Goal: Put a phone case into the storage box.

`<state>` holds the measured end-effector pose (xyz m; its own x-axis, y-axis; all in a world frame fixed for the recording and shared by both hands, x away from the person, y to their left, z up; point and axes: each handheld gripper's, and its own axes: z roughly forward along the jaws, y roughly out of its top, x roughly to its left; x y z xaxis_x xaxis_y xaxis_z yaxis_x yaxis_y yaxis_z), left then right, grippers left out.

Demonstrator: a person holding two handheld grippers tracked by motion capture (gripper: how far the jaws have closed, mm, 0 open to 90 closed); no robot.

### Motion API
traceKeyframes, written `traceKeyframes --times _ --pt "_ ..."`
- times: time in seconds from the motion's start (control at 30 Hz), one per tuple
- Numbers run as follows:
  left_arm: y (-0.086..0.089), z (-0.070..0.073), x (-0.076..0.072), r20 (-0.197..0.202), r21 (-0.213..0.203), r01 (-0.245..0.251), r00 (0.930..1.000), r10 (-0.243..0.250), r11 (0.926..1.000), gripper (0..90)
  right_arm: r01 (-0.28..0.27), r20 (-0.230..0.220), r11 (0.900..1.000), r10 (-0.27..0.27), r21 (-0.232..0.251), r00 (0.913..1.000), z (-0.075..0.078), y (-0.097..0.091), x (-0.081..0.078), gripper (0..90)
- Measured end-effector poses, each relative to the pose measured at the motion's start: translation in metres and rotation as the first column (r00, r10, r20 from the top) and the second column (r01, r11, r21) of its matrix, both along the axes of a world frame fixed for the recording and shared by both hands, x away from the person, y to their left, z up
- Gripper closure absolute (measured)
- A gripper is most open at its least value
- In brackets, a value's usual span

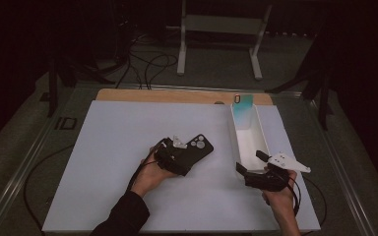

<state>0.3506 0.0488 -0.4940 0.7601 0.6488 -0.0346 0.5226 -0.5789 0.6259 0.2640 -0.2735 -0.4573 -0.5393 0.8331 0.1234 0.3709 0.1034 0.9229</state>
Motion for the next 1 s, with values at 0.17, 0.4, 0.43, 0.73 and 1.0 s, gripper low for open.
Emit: traceKeyframes --times 0.17,0.4,0.43,0.73,1.0 --pt "0.005 0.010 -0.005 0.027 -0.032 -0.008 0.9996 0.009 0.9994 16.3 -0.007 -0.009 1.0000 0.007 -0.004 0.9999 0.004 0.000 0.002 8.3" --pt "0.012 0.025 -0.011 0.057 -0.099 -0.026 0.9979 0.031 0.9947 16.0 0.002 -0.041 0.9998 -0.002 0.020 0.9991 0.011 -0.003 0.006 8.2" --pt "0.013 0.027 -0.012 0.062 -0.107 -0.025 0.9976 0.032 0.9939 16.0 -0.002 -0.044 0.9998 0.003 0.018 0.9990 0.012 -0.003 0.006 8.2" --pt "0.020 0.042 -0.022 0.106 -0.173 -0.033 0.9930 0.052 0.9845 15.9 -0.044 -0.087 0.9989 0.043 -0.016 0.9953 0.021 0.006 0.015 8.1" --pt "0.020 0.055 -0.032 0.155 -0.207 -0.005 0.9873 0.037 0.9784 15.8 -0.068 -0.087 0.9970 0.064 -0.037 0.9941 0.033 0.019 0.025 8.1"
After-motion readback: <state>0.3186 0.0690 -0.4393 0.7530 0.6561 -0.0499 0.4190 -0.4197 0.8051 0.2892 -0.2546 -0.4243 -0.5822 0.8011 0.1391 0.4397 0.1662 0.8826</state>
